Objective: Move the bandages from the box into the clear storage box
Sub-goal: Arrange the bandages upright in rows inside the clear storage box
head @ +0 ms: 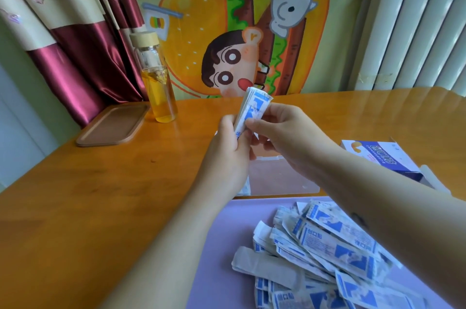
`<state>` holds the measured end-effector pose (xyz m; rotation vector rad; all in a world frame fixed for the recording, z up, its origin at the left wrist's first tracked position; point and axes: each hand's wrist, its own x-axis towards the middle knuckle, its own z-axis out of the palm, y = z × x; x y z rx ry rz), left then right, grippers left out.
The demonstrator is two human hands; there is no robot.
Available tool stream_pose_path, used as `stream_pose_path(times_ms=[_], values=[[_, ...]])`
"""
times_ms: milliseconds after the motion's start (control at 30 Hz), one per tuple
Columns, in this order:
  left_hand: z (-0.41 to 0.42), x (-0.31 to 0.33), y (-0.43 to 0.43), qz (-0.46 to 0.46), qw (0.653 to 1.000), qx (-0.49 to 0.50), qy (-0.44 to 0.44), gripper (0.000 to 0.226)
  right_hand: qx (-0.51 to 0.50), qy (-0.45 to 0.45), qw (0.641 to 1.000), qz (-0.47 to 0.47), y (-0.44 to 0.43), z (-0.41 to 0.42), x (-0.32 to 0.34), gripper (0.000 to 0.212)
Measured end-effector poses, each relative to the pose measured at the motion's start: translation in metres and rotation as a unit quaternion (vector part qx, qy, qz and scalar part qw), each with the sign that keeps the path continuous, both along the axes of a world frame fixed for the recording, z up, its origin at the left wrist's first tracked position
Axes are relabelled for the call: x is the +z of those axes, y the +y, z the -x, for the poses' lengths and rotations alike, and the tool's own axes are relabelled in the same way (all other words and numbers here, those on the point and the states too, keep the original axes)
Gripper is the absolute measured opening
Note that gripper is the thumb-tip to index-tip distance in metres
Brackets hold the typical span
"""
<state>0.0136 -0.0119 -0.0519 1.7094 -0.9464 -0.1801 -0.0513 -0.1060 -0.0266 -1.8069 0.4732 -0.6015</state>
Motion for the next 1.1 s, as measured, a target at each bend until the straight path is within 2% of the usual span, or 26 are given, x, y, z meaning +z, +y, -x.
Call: stream_pose_path(times_ms=[167, 267, 367, 467, 533, 633, 700, 833, 900, 1000, 1100], values=[[-0.012, -0.001, 0.004, 0.004, 1.0, -0.004, -0.025, 0.038, 0.03, -0.022, 0.999, -0.021, -0.007, -0.012, 0.0, 0.01], [-0.024, 0.002, 0.012, -0.049, 0.996, 0.01, -0.079, 0.041, -0.025, 0.001, 1.0, 0.011, -0.025, -0.02, 0.012, 0.008], [-0.038, 0.0, 0.021, -0.17, 0.971, 0.023, -0.166, 0.026, -0.06, 0.165, 0.97, 0.171, -0.042, -0.025, 0.013, 0.009], [-0.045, -0.002, 0.028, -0.281, 0.944, -0.005, -0.173, 0.022, -0.015, 0.36, 0.893, 0.268, -0.048, -0.036, -0.002, 0.019], [-0.045, -0.001, 0.029, -0.303, 0.939, -0.021, -0.164, 0.02, 0.018, 0.435, 0.871, 0.229, -0.05, -0.043, -0.011, 0.022], [-0.045, -0.001, 0.028, -0.305, 0.938, -0.036, -0.162, 0.015, 0.045, 0.475, 0.873, 0.097, -0.057, -0.054, -0.02, 0.028], [-0.045, -0.002, 0.028, -0.306, 0.938, -0.049, -0.154, 0.015, 0.042, 0.505, 0.858, 0.078, -0.063, -0.059, -0.03, 0.027], [-0.046, -0.003, 0.028, -0.296, 0.941, -0.061, -0.15, 0.015, 0.035, 0.566, 0.824, 0.014, -0.064, -0.063, -0.042, 0.009], [-0.047, -0.003, 0.027, -0.296, 0.941, -0.064, -0.154, 0.015, 0.038, 0.566, 0.823, -0.021, -0.062, -0.063, -0.044, 0.015], [-0.049, -0.005, 0.028, -0.295, 0.941, -0.066, -0.151, 0.016, 0.042, 0.549, 0.834, -0.025, -0.059, -0.065, -0.045, 0.027], [-0.05, -0.006, 0.028, -0.29, 0.942, -0.07, -0.155, 0.015, 0.058, 0.562, 0.822, 0.069, -0.051, -0.063, -0.041, 0.015]])
